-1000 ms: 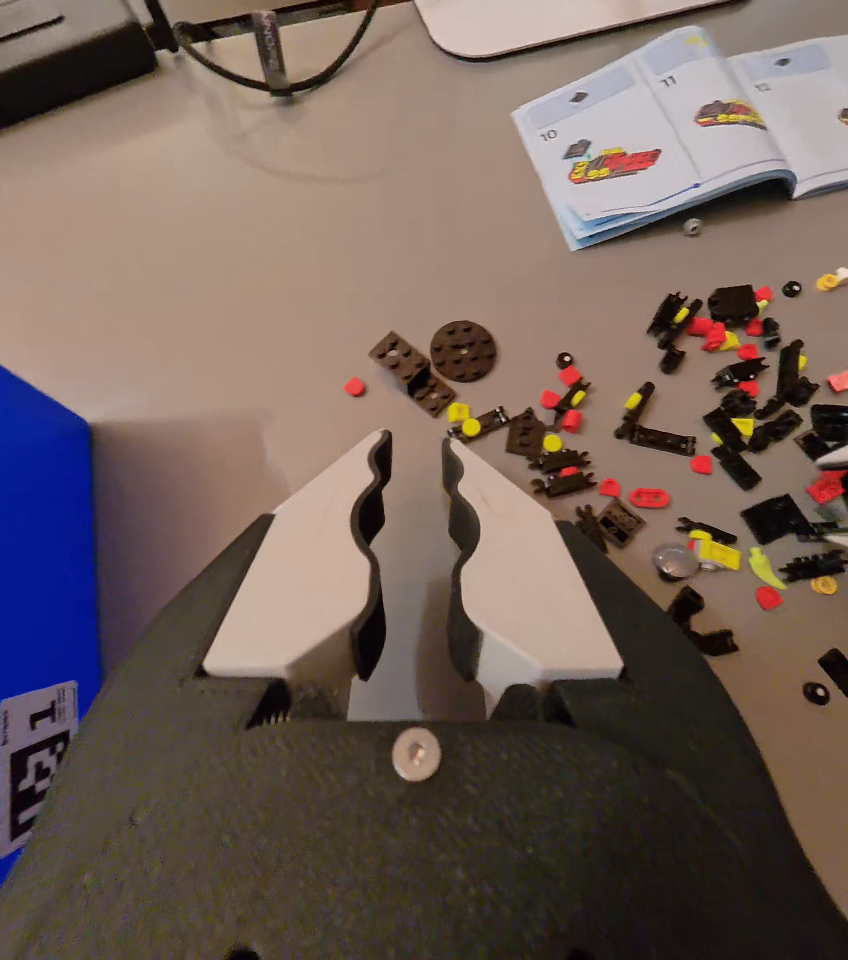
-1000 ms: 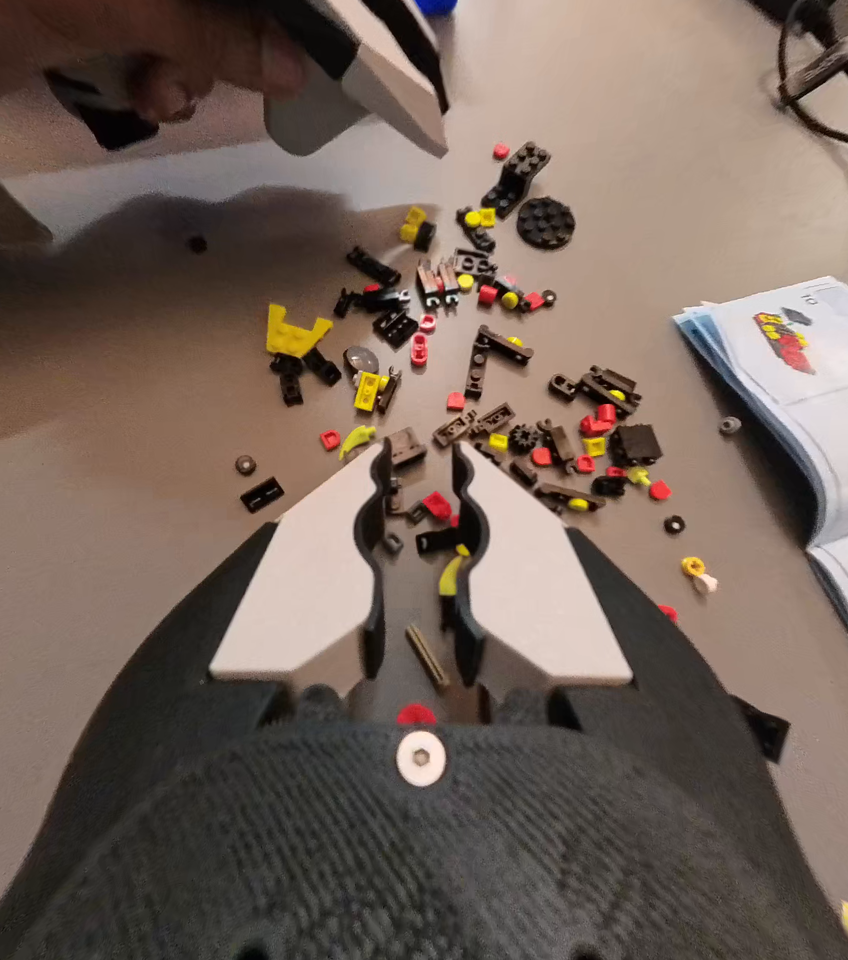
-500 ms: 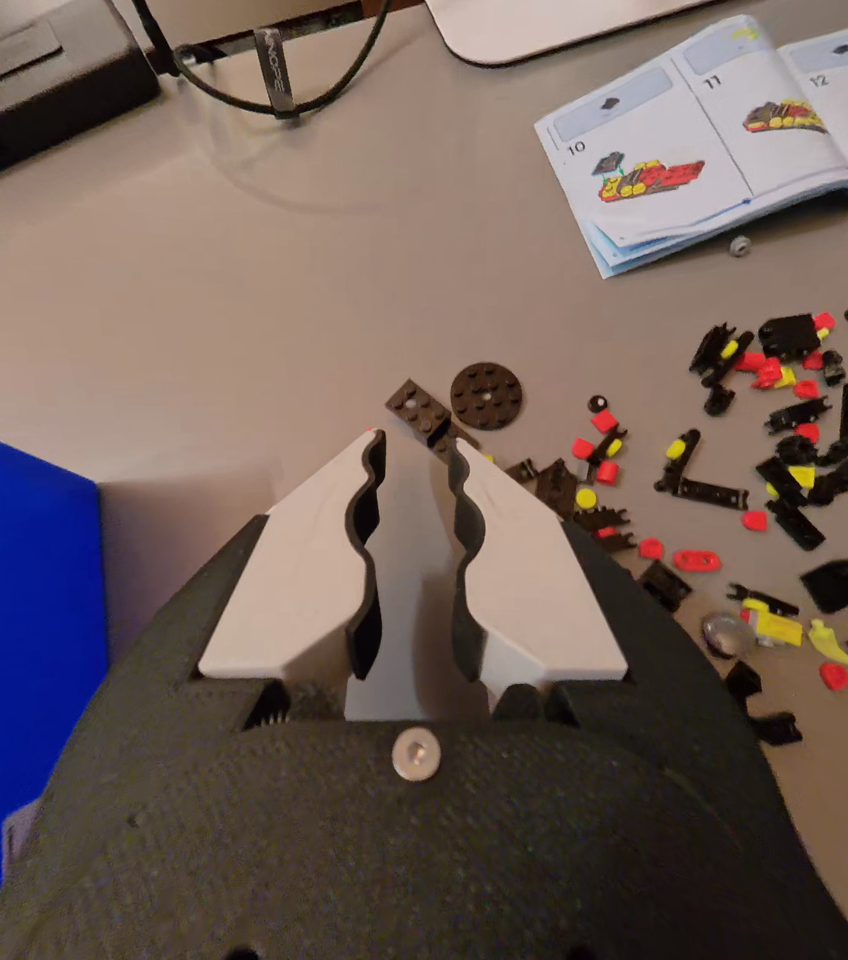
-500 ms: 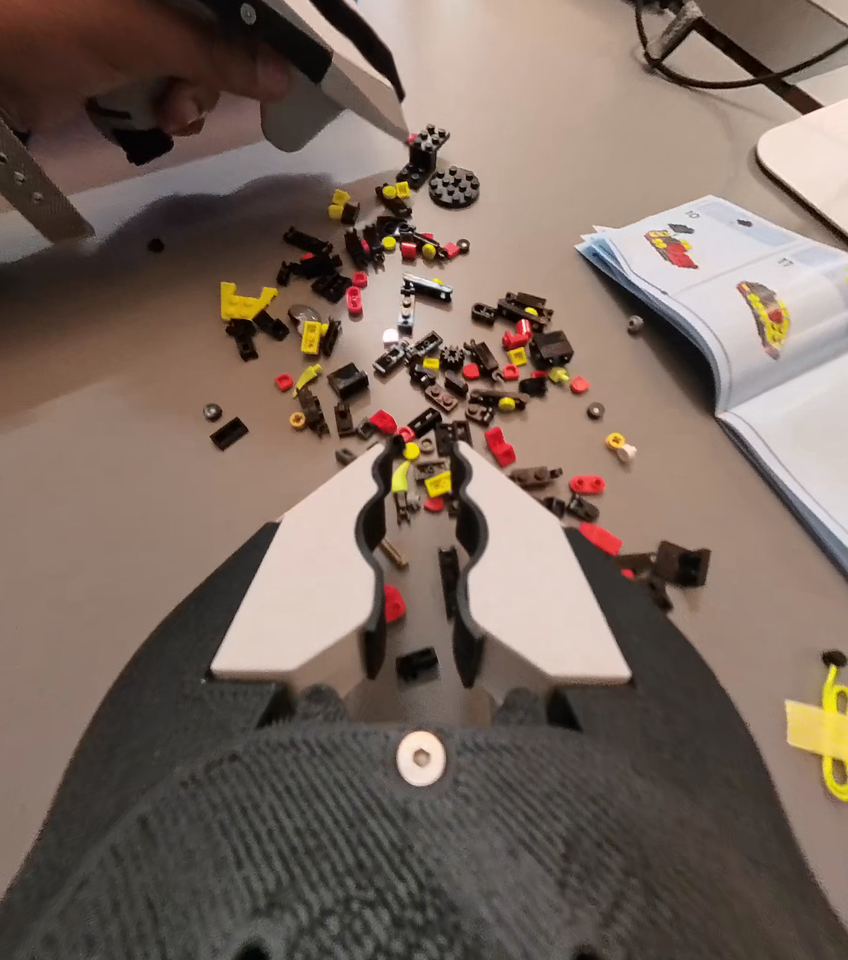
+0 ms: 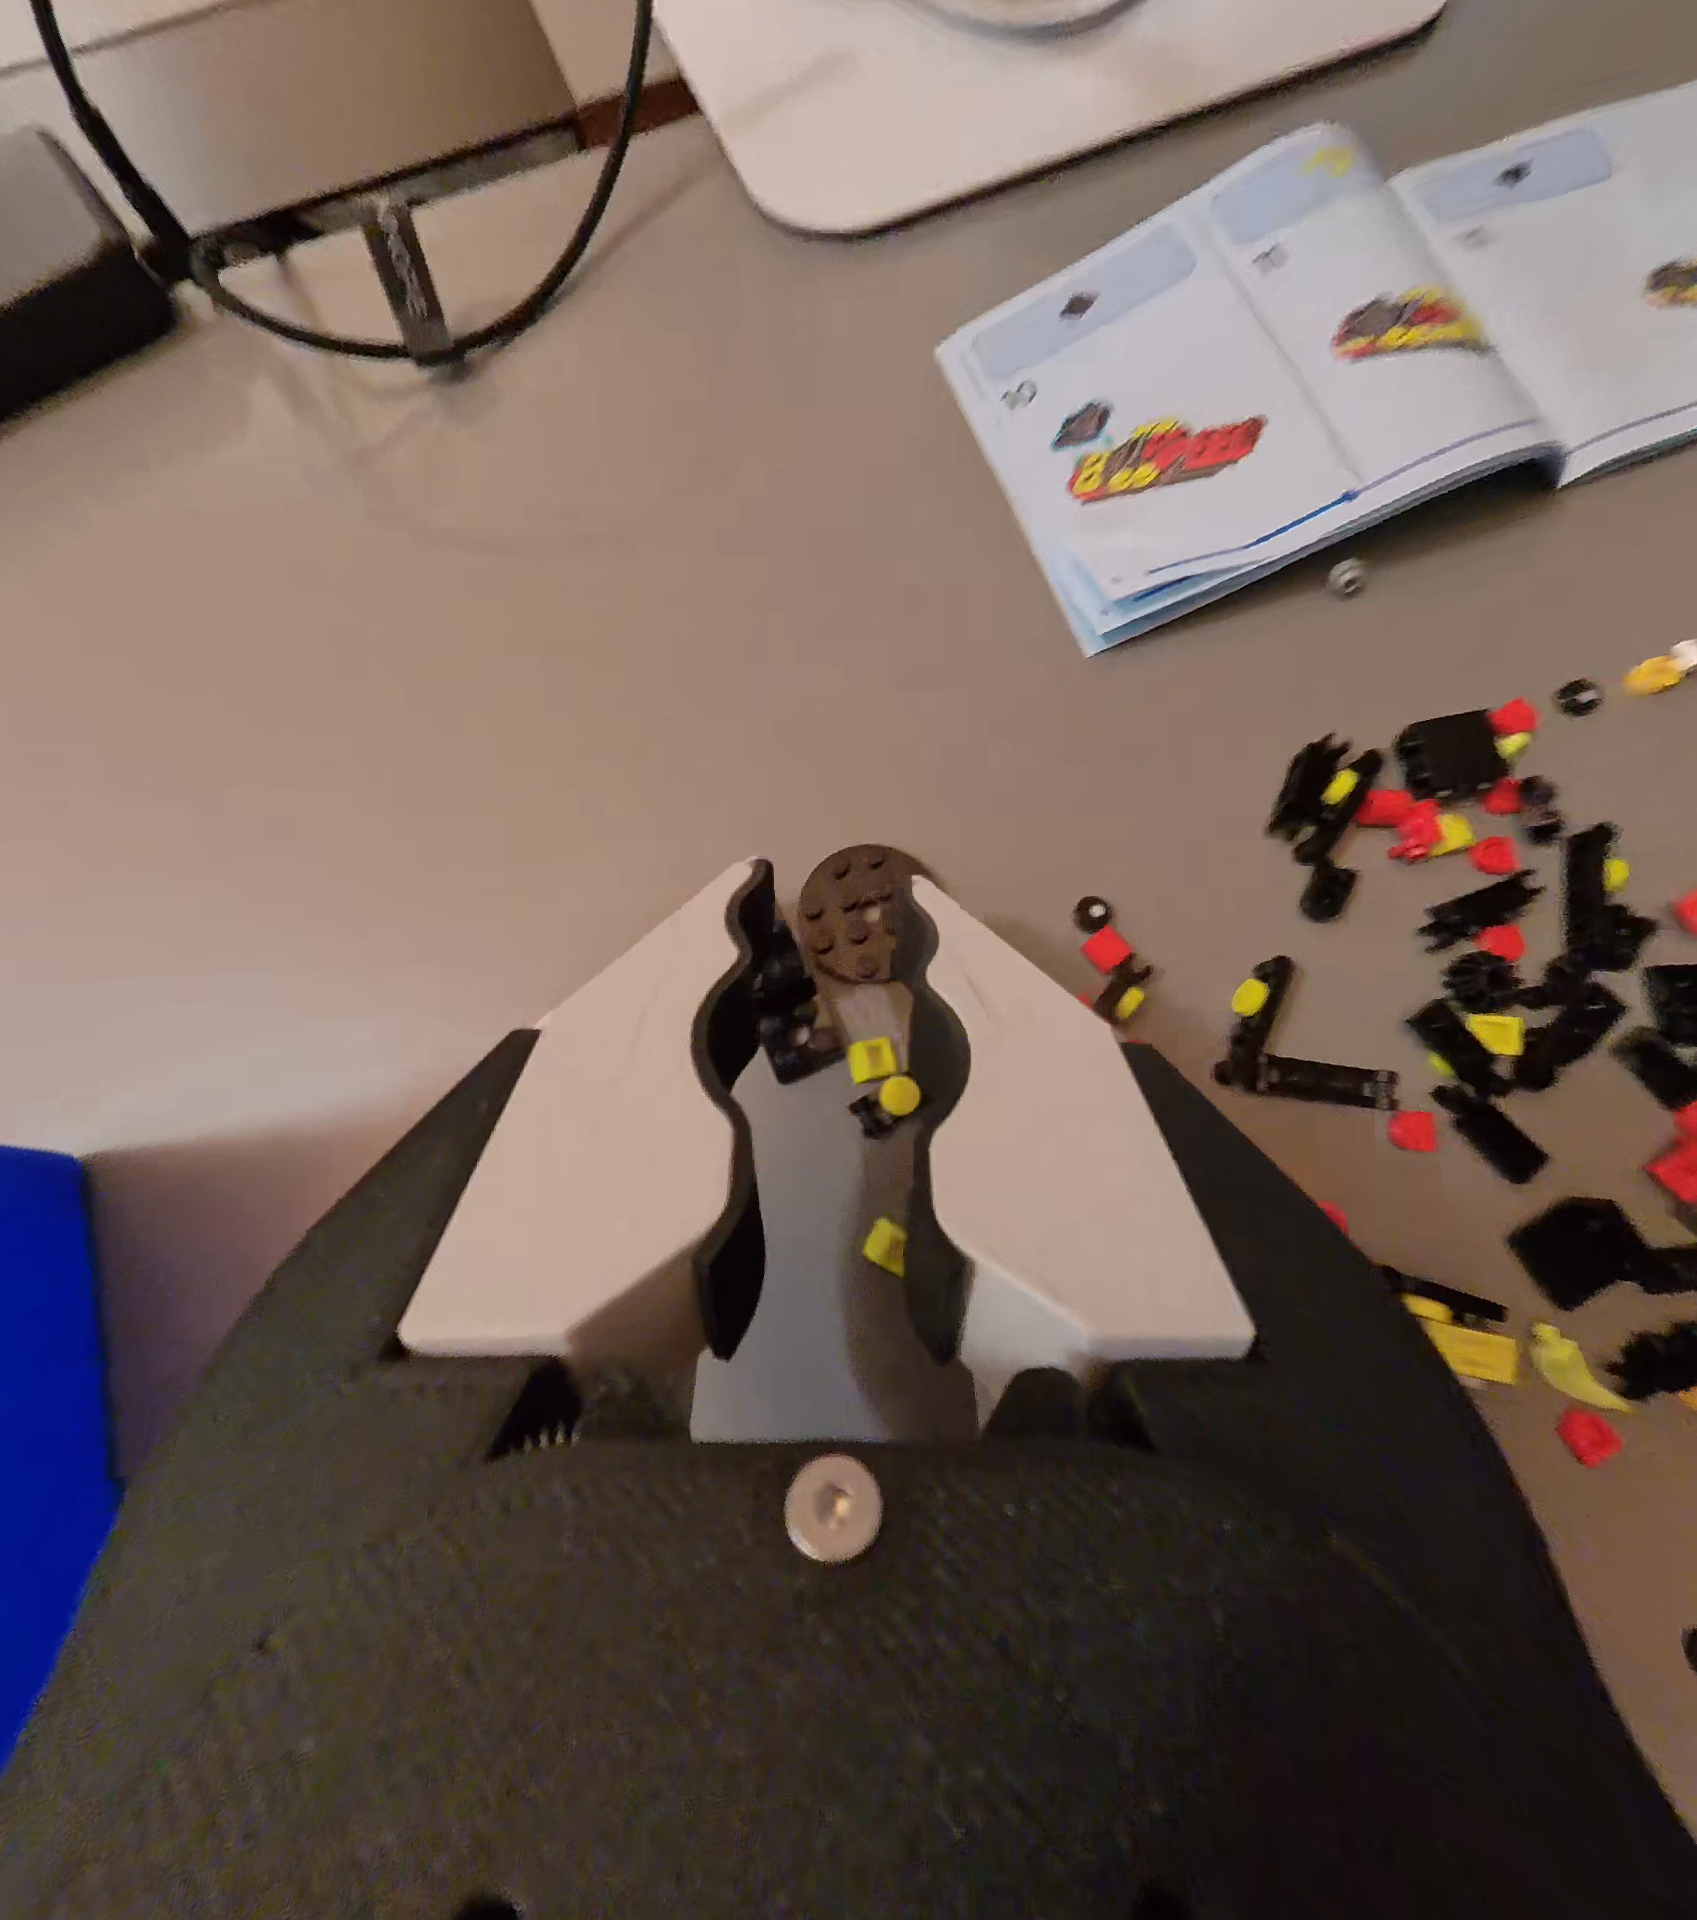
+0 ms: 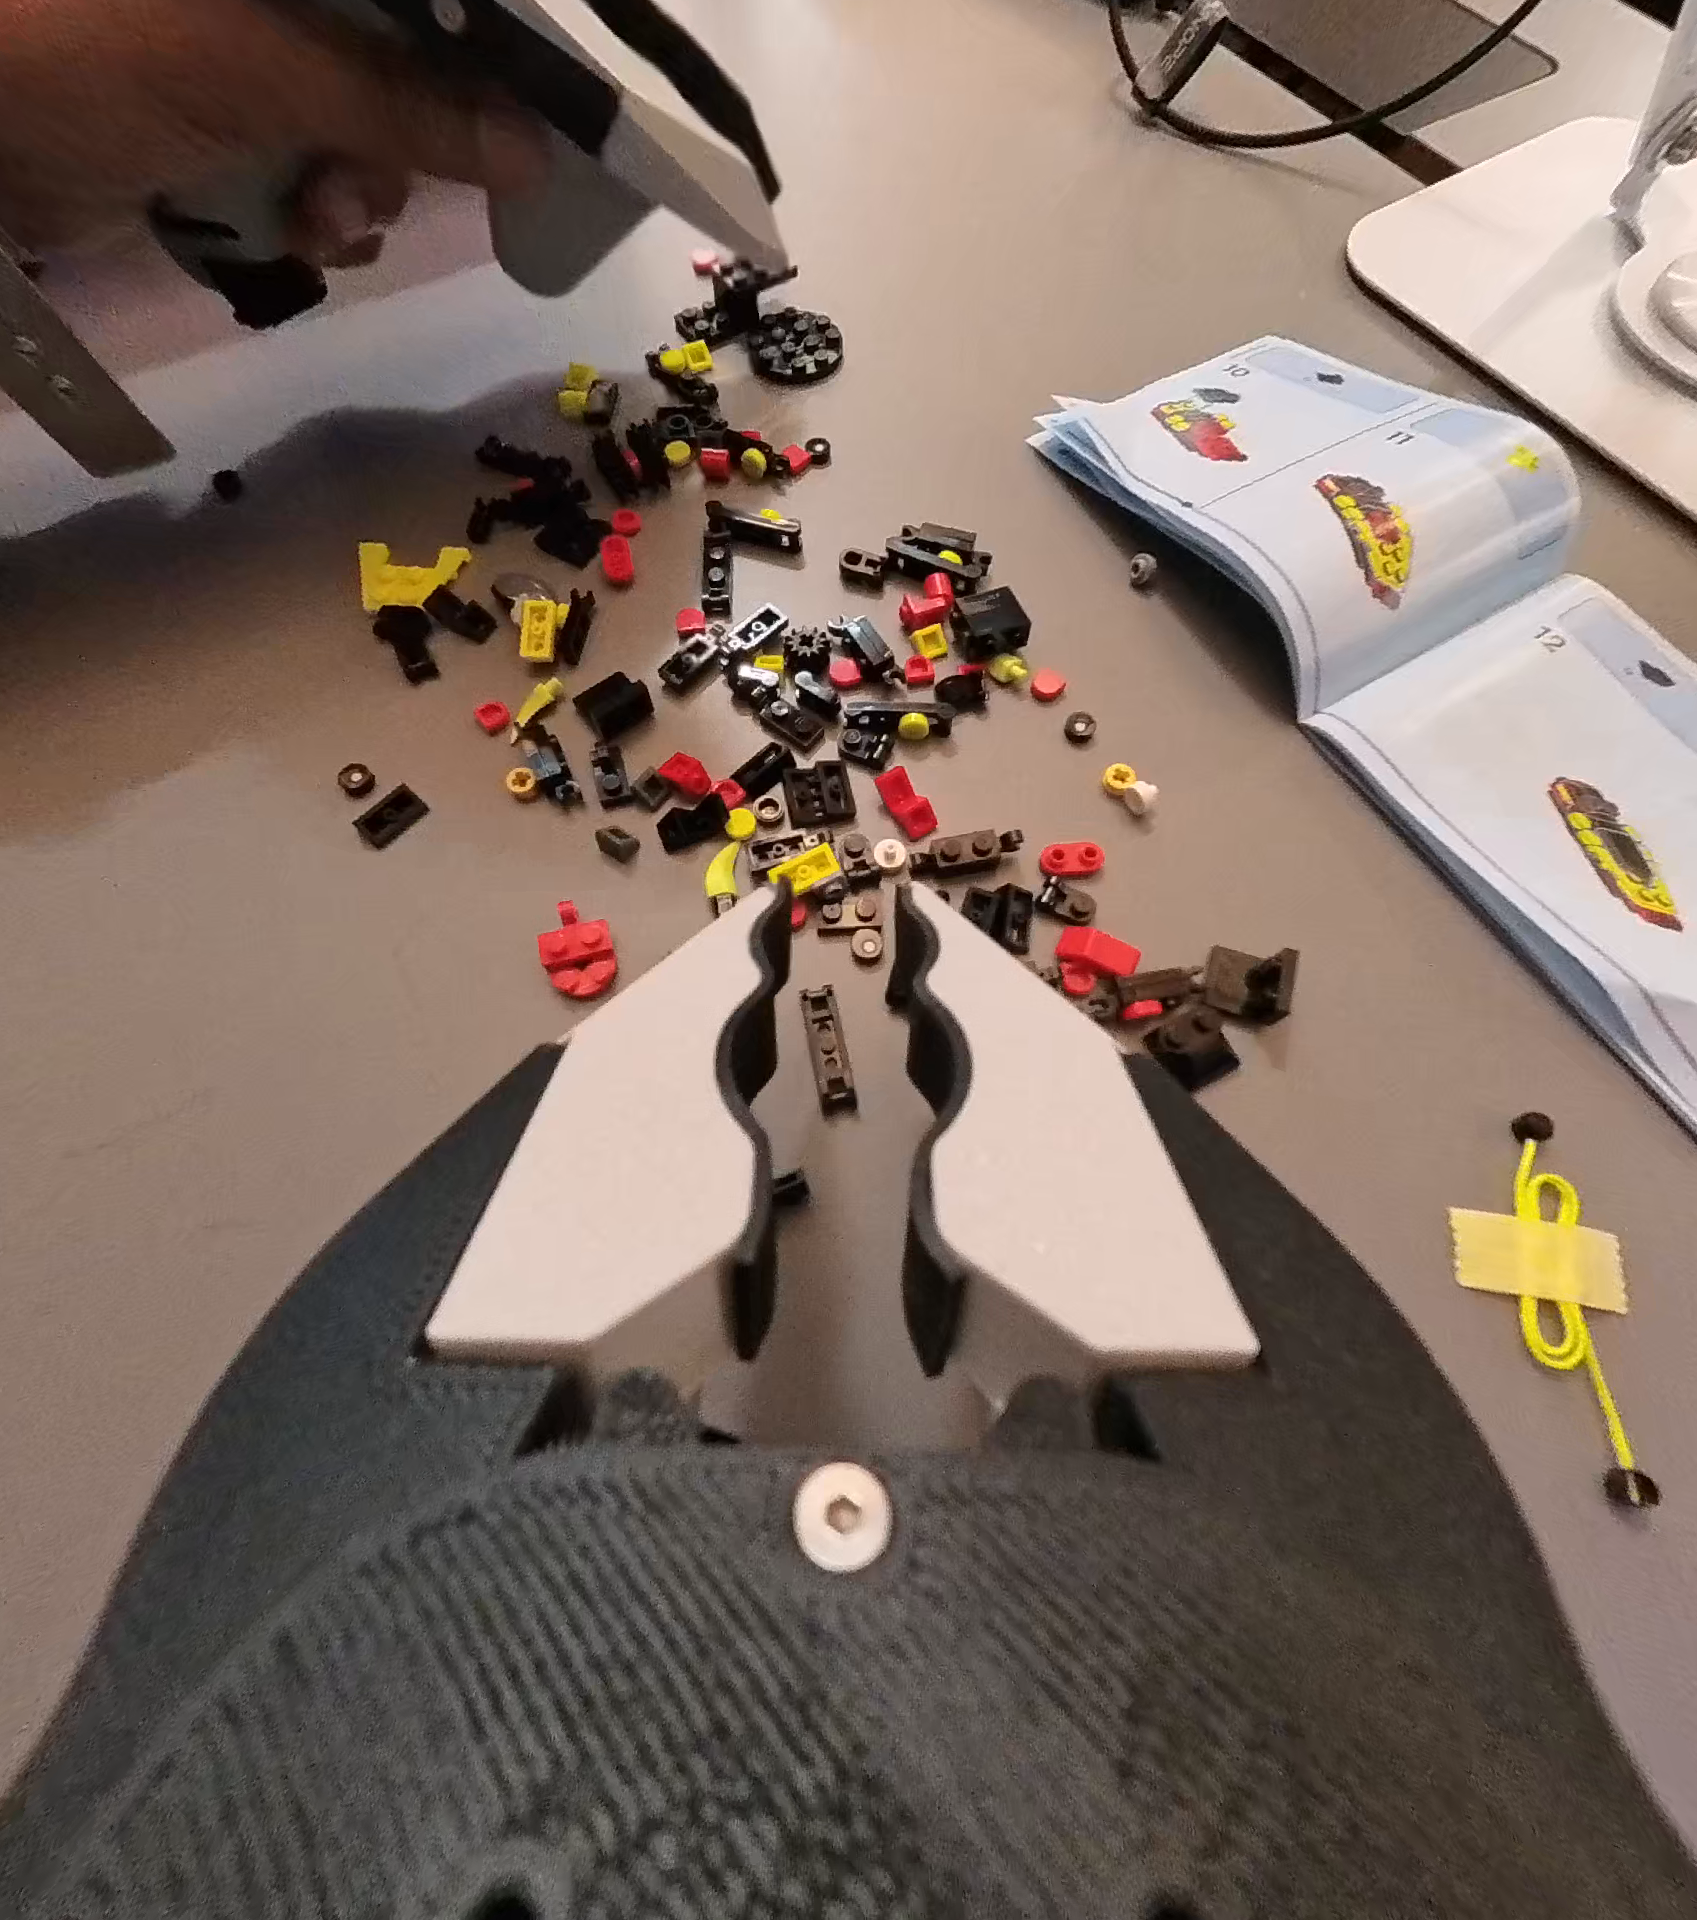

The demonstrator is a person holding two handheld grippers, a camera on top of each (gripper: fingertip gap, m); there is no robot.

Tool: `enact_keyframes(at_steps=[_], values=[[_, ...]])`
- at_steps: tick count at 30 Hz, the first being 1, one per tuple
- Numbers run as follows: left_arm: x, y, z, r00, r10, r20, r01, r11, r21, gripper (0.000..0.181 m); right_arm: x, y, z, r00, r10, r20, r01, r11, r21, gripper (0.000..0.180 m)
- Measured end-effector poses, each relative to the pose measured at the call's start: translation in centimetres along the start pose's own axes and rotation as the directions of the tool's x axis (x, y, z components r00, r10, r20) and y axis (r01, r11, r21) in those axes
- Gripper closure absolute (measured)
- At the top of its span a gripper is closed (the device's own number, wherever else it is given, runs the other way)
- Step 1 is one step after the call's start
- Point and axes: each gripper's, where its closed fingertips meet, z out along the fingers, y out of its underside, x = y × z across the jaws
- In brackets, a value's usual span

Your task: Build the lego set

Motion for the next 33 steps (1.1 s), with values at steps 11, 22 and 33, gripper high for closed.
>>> enact_keyframes(at_steps=[11, 22, 33], values=[[3.8, 3.1, -1.8, 0.973, 0.022, -0.229, -0.048, 0.993, -0.109, 0.164, -0.3, -0.3, 1.0, 0.999, -0.050, 0.013, 0.050, 0.999, -0.020, 0.163], [4.1, 5.9, -3.1, 0.978, 0.084, -0.193, -0.114, 0.982, -0.152, 0.161, -1.4, -1.5, 2.7, 0.993, -0.084, 0.081, 0.085, 0.996, -0.014, 0.163], [4.5, 5.6, -3.5, 0.965, 0.074, -0.251, -0.106, 0.988, -0.116, 0.178, -1.6, -1.1, 3.0, 0.992, -0.093, 0.086, 0.096, 0.995, -0.031, 0.163]])
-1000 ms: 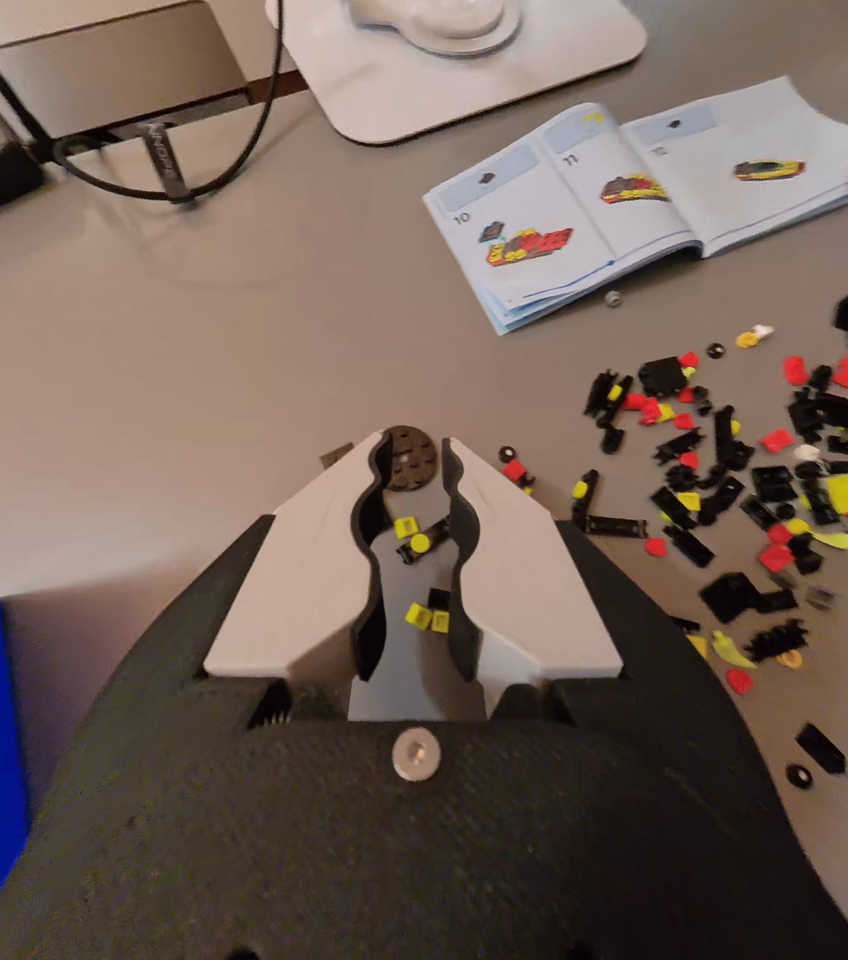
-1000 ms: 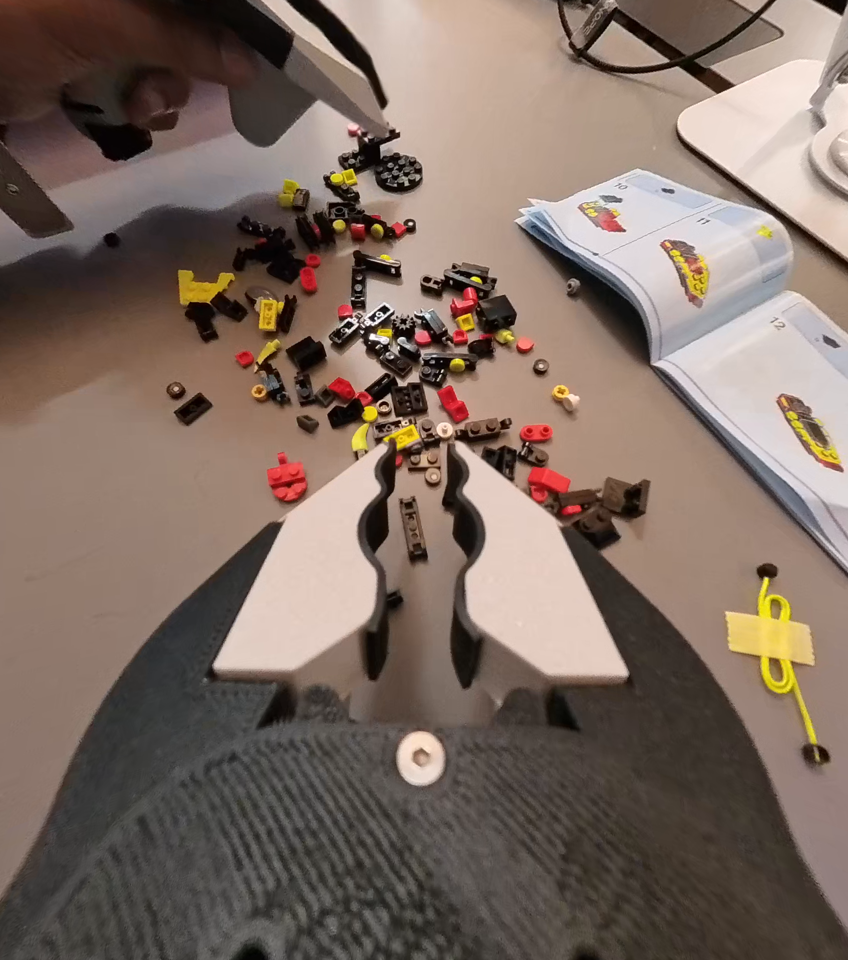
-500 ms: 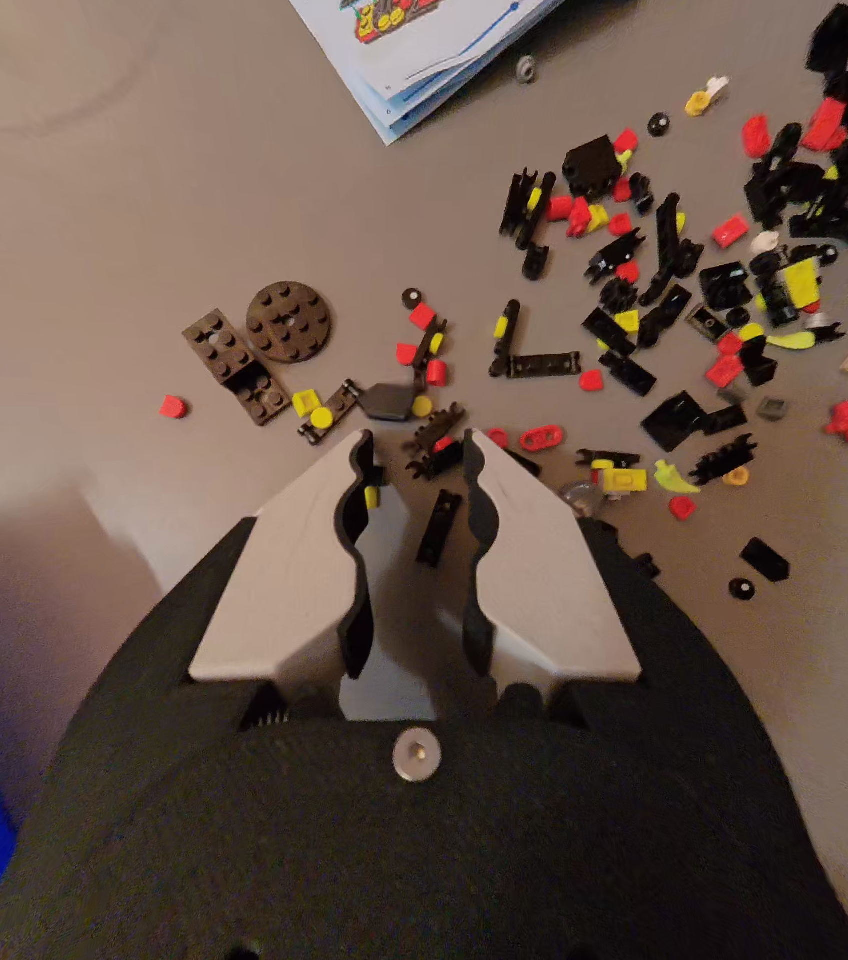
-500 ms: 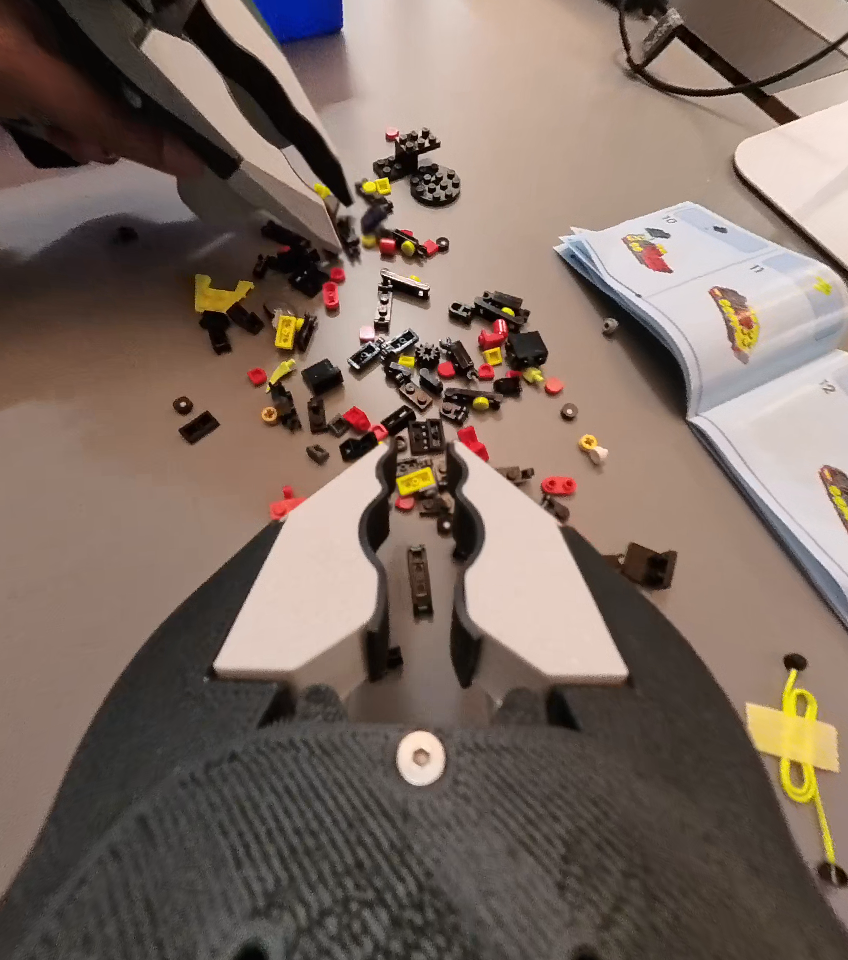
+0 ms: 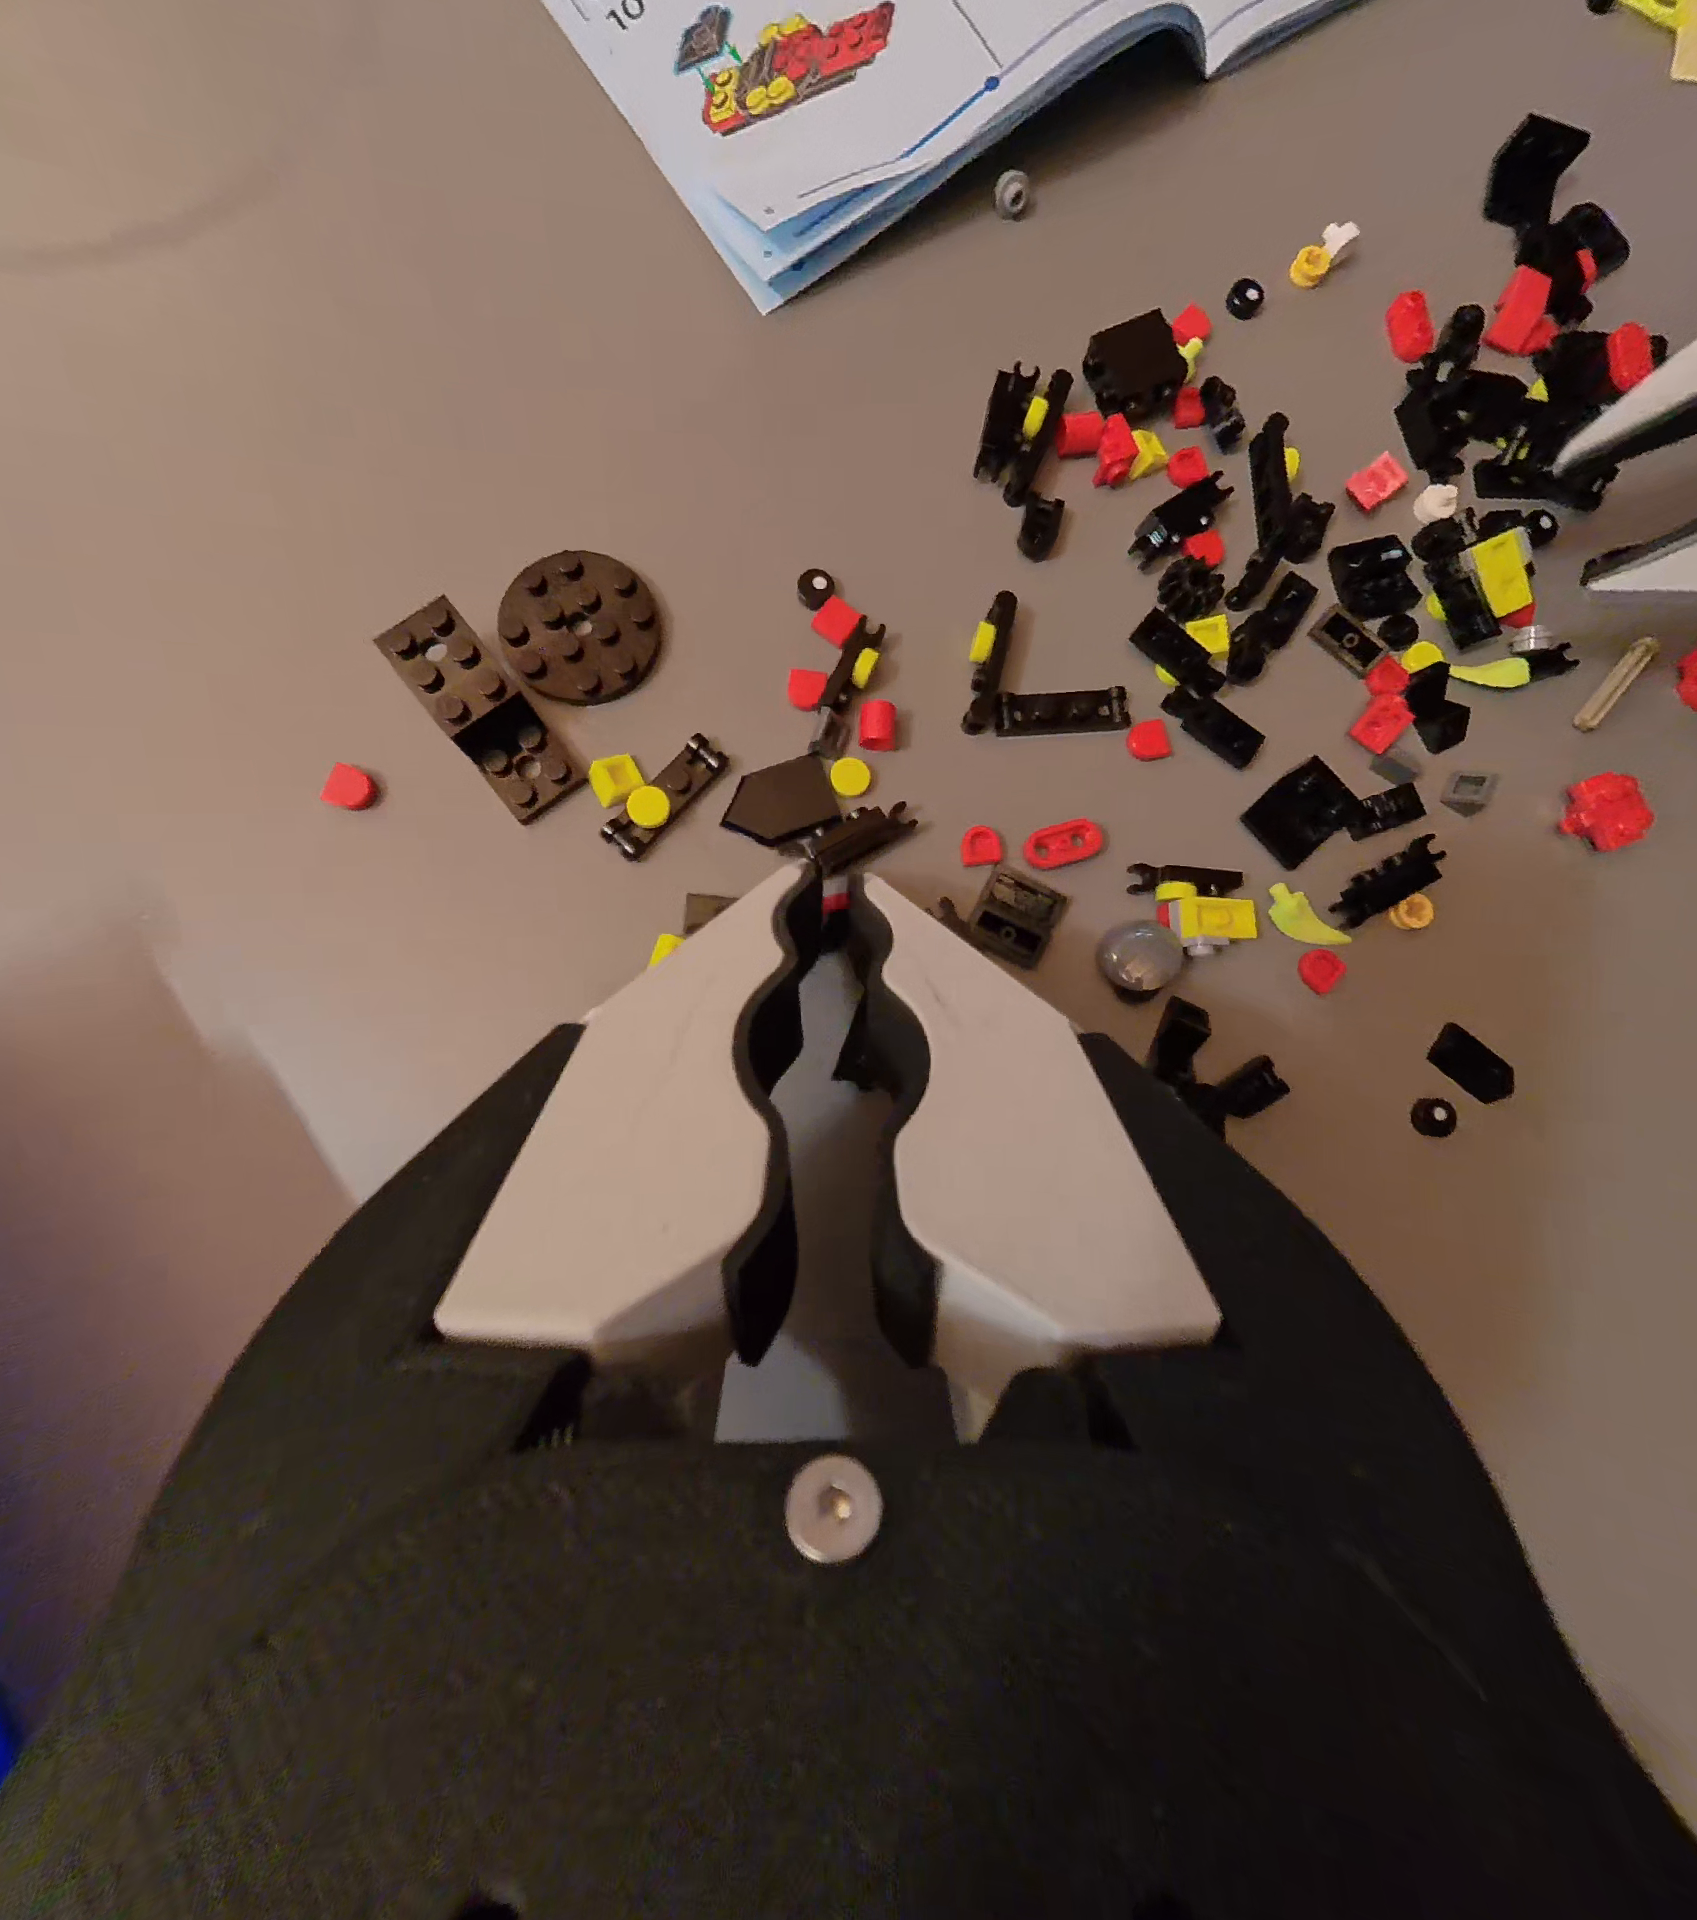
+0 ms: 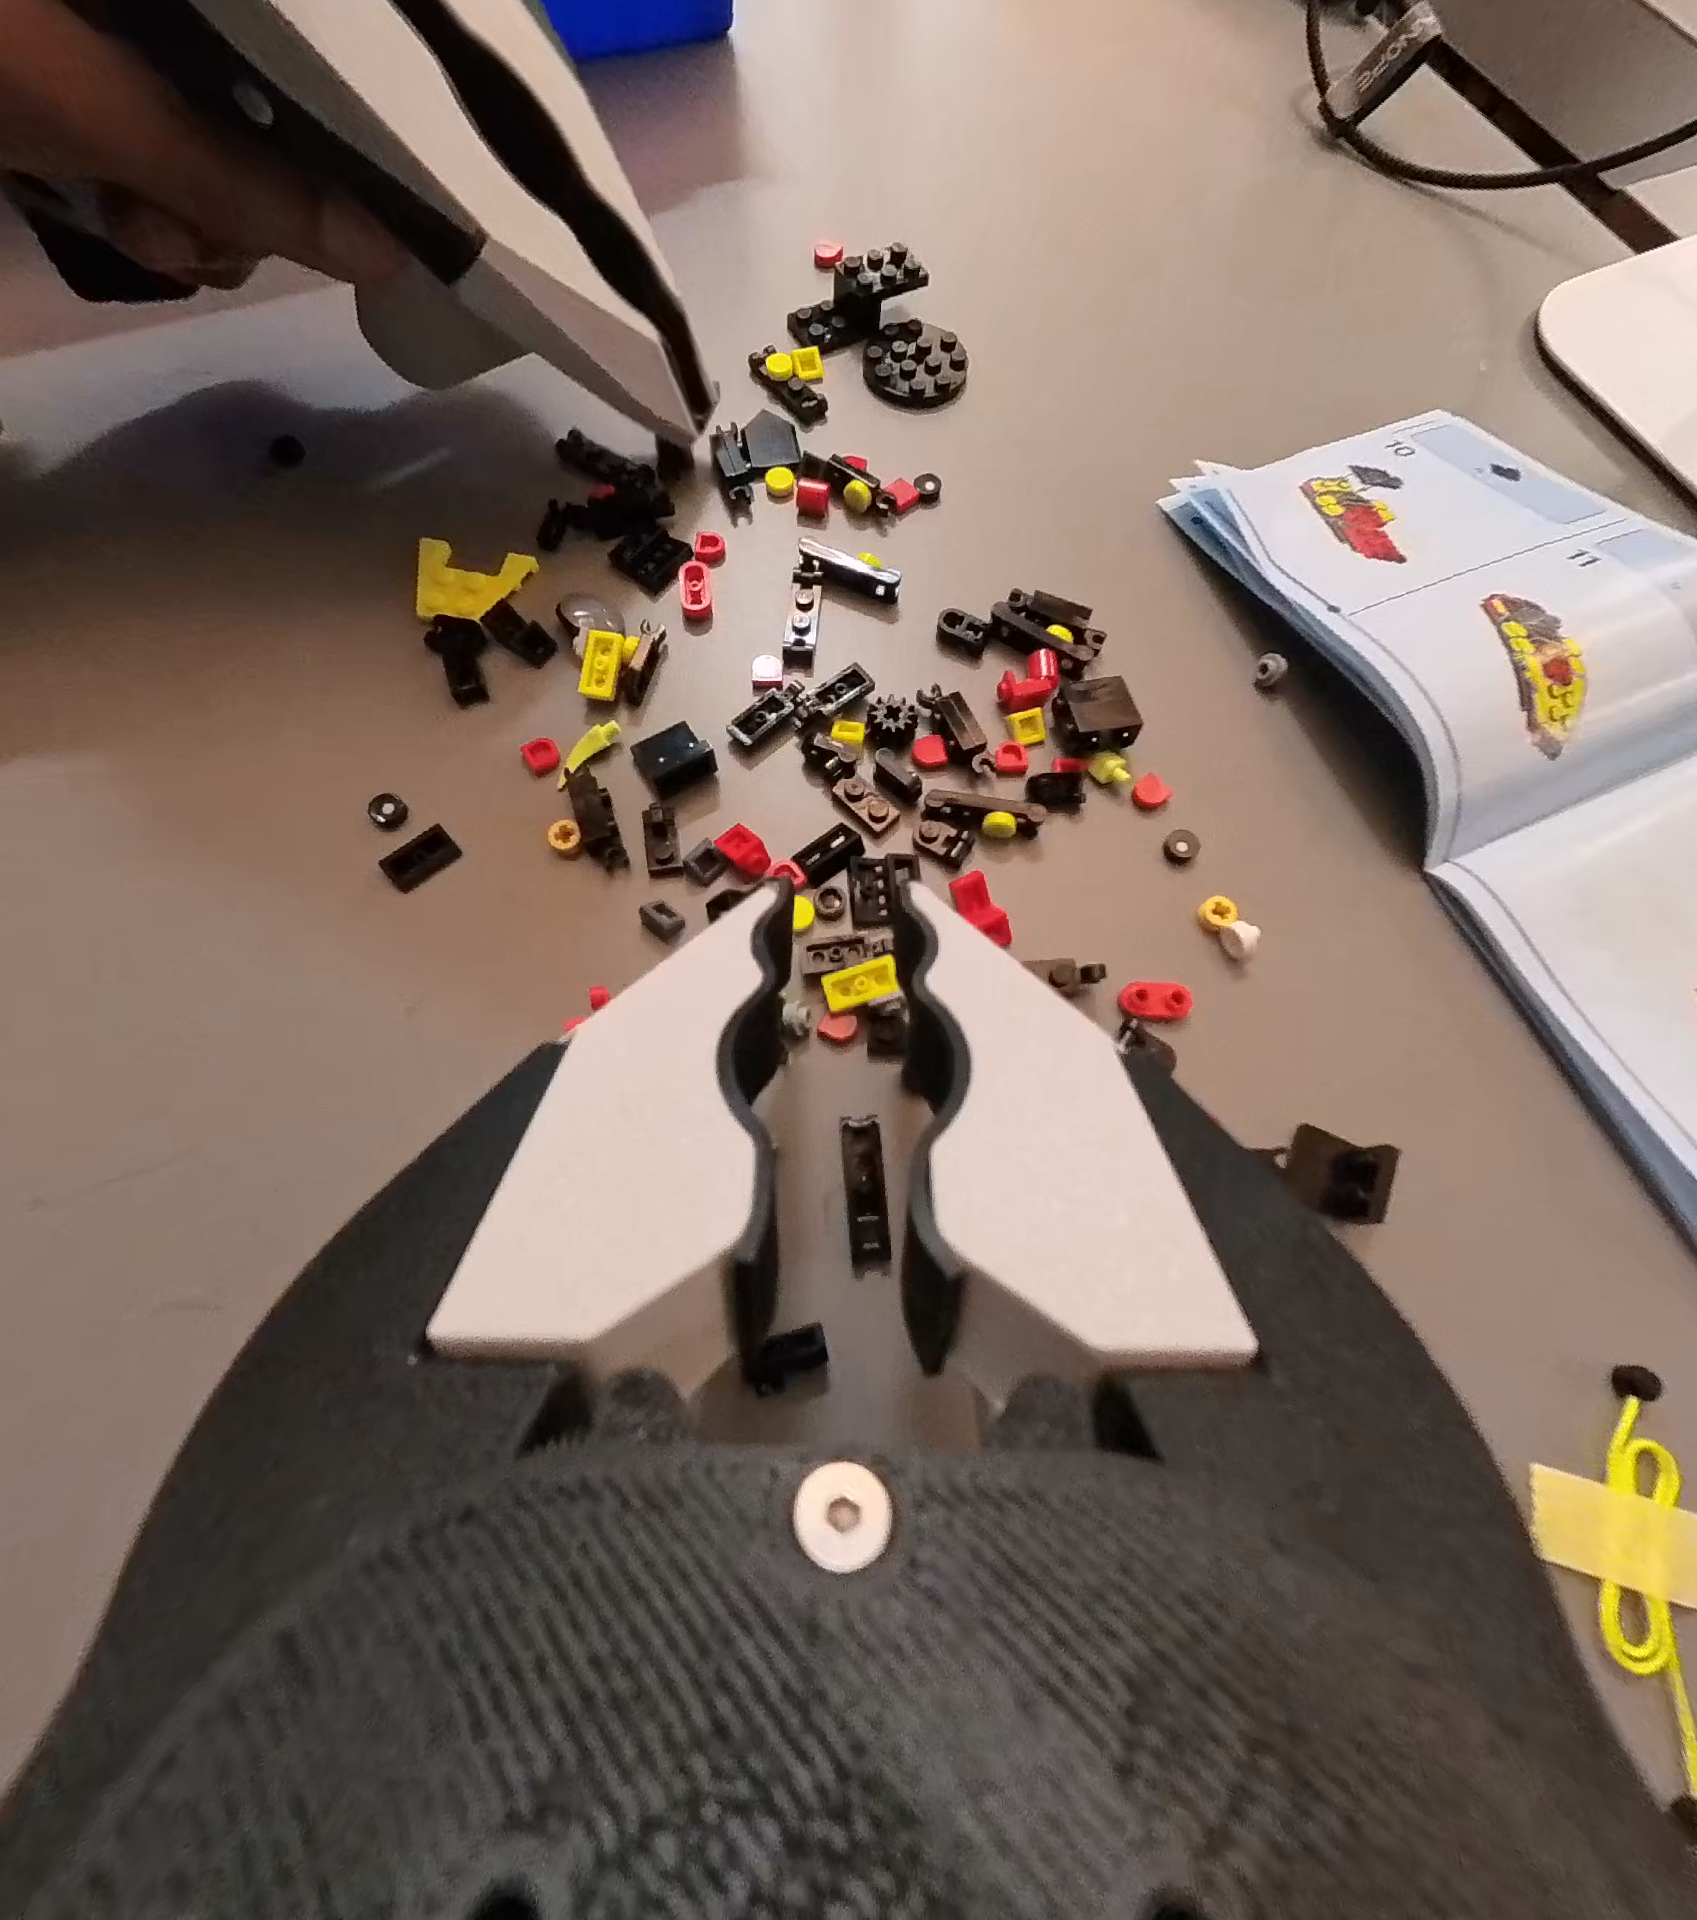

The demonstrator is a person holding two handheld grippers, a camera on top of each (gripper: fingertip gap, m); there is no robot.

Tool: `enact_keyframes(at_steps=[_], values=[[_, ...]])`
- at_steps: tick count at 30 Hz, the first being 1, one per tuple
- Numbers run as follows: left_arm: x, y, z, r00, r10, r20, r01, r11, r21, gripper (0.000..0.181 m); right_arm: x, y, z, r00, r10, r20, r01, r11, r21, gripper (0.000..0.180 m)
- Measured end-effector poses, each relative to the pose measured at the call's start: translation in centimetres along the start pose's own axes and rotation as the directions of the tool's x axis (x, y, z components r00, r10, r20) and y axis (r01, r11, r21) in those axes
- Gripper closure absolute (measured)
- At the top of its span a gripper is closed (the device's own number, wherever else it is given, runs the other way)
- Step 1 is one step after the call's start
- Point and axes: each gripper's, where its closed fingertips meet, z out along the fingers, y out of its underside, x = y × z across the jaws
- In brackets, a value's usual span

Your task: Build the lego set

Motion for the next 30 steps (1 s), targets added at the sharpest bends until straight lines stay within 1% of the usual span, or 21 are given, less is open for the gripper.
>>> enact_keyframes(at_steps=[4, 6, 8, 10, 14, 19, 23, 30], values=[[-0.1, -0.5, 0.3, 1.000, -0.020, -0.011, 0.020, 0.999, 0.030, 0.161, -0.1, 0.0, -0.1, 1.000, 0.000, 0.000, 0.000, 1.000, 0.002, 0.163], [-0.3, -0.6, 0.6, 1.000, -0.003, 0.015, 0.002, 1.000, 0.027, 0.153, -0.1, 0.0, -0.1, 1.000, 0.000, -0.001, 0.000, 1.000, 0.003, 0.163], [-0.1, -0.2, 0.9, 0.999, 0.029, 0.026, -0.029, 1.000, 0.001, 0.154, -0.1, 0.1, -0.2, 1.000, -0.001, -0.002, 0.001, 1.000, 0.001, 0.163], [0.4, -0.1, 1.1, 0.999, 0.040, 0.006, -0.040, 0.999, -0.012, 0.159, -0.1, 0.1, -0.2, 1.000, -0.001, -0.003, 0.001, 1.000, 0.002, 0.163], [1.1, -0.5, 0.8, 0.998, 0.019, -0.052, -0.018, 1.000, 0.012, 0.166, -0.2, 0.1, -0.2, 1.000, -0.003, -0.004, 0.003, 1.000, 0.002, 0.163], [-0.5, -1.3, 0.1, 0.999, -0.046, -0.006, 0.046, 0.997, 0.066, 0.166, -0.2, 0.0, -0.2, 1.000, -0.007, -0.006, 0.007, 1.000, 0.004, 0.164], [-1.2, -1.3, -0.1, 0.996, -0.090, 0.005, 0.090, 0.993, 0.080, 0.166, -0.1, -0.4, -0.4, 1.000, 0.012, -0.001, -0.012, 1.000, 0.029, 0.164], [-0.8, -1.6, 0.1, 0.998, -0.067, 0.008, 0.066, 0.994, 0.089, 0.165, 2.0, -0.6, -1.6, 0.996, 0.074, -0.045, -0.071, 0.995, 0.071, 0.164]])
